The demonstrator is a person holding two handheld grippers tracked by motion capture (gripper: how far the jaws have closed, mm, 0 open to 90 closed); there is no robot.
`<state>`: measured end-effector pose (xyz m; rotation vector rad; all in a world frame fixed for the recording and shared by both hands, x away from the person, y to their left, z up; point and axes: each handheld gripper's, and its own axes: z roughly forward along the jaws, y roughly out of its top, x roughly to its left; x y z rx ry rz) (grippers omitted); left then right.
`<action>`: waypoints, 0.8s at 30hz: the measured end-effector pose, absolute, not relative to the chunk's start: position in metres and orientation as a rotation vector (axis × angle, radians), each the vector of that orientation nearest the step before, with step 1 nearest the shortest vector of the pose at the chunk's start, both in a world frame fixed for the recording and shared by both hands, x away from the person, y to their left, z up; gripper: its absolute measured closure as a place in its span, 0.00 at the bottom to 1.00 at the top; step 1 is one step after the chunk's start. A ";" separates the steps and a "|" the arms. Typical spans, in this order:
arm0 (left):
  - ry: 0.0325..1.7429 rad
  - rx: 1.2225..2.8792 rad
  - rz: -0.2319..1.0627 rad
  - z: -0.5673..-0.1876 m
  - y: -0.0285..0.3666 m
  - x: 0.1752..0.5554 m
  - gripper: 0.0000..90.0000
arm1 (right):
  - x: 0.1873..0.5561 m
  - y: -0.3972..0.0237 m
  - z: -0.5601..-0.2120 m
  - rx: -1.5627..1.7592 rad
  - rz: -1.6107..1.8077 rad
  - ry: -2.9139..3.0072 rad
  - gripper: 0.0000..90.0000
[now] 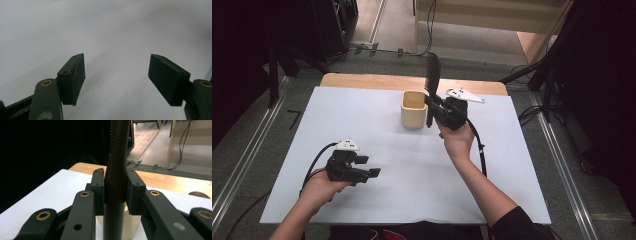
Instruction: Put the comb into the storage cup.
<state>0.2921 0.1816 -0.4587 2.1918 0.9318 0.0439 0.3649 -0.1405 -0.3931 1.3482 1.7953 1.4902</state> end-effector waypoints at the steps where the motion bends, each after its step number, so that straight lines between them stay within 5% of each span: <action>1: 0.933 2.192 0.044 -0.459 0.182 0.292 0.34 | 0.366 -0.140 -0.392 1.349 1.492 1.799 0.78; 24: 0.931 2.193 0.034 -0.460 0.181 0.293 0.34 | 0.399 -0.136 -0.359 1.366 1.503 1.736 0.78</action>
